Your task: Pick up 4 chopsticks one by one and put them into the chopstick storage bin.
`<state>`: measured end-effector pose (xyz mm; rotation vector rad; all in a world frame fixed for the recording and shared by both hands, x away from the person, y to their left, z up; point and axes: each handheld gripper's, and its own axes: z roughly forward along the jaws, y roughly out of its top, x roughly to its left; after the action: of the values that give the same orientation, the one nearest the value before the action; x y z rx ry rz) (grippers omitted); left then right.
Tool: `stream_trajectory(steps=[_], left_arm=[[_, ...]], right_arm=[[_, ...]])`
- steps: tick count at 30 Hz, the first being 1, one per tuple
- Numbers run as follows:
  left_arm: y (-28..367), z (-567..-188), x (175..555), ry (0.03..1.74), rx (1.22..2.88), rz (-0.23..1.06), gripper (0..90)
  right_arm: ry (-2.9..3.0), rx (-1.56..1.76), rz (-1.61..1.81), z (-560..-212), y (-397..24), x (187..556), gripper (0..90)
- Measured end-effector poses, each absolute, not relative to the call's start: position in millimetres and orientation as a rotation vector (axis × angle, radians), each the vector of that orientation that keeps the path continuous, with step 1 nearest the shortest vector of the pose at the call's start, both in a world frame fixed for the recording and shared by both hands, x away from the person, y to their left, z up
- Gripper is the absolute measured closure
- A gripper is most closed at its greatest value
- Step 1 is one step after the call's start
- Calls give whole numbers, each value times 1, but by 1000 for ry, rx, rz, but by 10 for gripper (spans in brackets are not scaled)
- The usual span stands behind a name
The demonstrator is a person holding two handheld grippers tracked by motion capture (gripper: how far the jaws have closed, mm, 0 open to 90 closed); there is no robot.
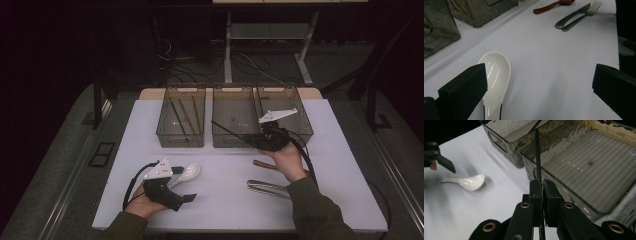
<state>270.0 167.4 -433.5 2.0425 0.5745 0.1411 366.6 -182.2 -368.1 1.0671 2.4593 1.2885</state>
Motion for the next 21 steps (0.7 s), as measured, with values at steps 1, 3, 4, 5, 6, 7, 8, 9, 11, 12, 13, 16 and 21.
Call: stream_trajectory(steps=[1,3,4,5,6,7,8,9,11,12,13,16,21], left_arm=[[167,-434,270,573,2039,142,0],[167,-434,270,573,2040,142,0],[168,-433,270,572,2043,141,0],[167,-434,270,572,2039,142,0],[167,-433,270,574,2038,140,0],[167,-433,270,574,2037,140,0],[167,-434,270,575,2036,140,0],[167,-433,270,575,2039,139,0],[167,-433,270,581,2032,138,0],[167,-433,270,581,2034,140,0],[167,-433,270,582,2036,139,0],[167,-433,269,577,2037,141,0],[166,-433,270,575,2038,139,0]], right_arm=[[2457,1066,1289,-367,-180,368,864],[2457,1064,1281,-364,-175,371,863],[2453,1065,1279,-363,-172,372,864],[2454,1068,1282,-363,-170,374,864],[2451,1069,1280,-362,-167,375,864],[2452,1072,1273,-361,-165,376,864],[2451,1066,1276,-361,-163,378,864],[2448,1074,1278,-360,-160,379,864],[2452,1079,1267,-360,-155,381,864],[2452,1074,1266,-360,-153,383,864],[2451,1082,1261,-359,-151,384,864],[2445,1088,1261,-358,-144,387,864],[2437,1103,1244,-356,-135,393,864]])
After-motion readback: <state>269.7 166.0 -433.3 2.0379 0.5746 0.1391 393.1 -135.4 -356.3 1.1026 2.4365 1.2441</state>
